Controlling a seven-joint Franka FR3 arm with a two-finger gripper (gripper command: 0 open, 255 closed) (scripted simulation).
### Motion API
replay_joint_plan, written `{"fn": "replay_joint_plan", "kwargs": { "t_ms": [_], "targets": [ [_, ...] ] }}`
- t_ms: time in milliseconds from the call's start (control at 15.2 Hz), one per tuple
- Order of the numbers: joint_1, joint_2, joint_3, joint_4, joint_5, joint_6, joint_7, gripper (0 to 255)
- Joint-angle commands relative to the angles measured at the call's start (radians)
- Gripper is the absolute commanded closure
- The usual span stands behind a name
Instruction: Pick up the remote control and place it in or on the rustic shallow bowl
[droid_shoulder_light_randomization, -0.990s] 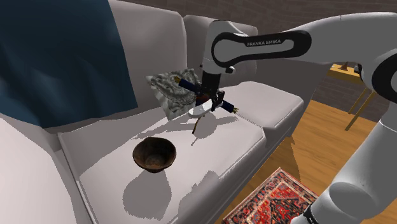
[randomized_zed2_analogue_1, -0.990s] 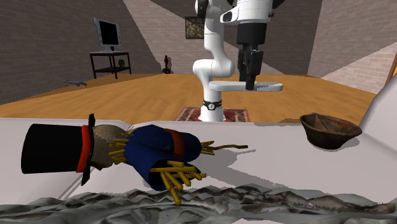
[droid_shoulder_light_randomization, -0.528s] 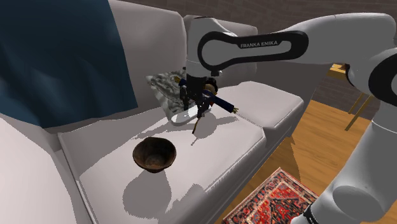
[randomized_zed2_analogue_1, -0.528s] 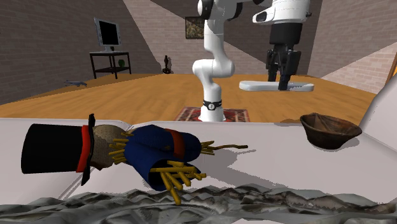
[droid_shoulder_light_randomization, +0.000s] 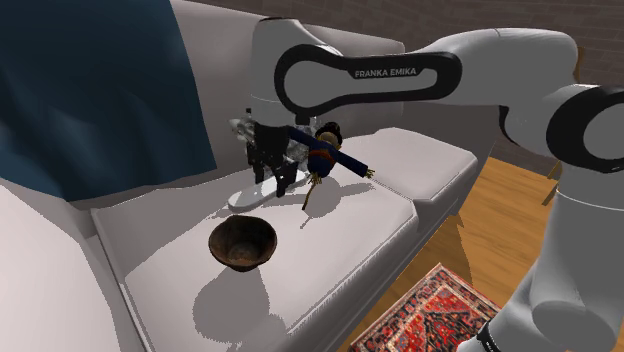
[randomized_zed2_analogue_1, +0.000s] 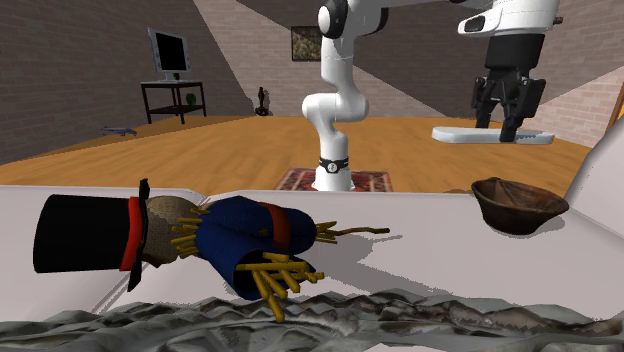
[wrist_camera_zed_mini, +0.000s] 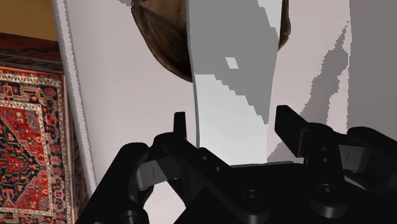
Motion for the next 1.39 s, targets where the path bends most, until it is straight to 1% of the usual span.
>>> {"fn": "replay_joint_plan", "kwargs": {
  "t_ms": [0,132,1056,1320],
  "targets": [
    [0.047,0.047,0.011,0.06,-0.026,-0.021,0.054,255],
    [0.093,0.098,0.016,0.128,-0.053,-0.046,0.097,255],
    [0.079,0.112,0.006,-0.043,-0.066,0.135,0.111,255],
    [0.079,0.115,0.005,-0.051,-0.068,0.146,0.112,255]
  ]
}}
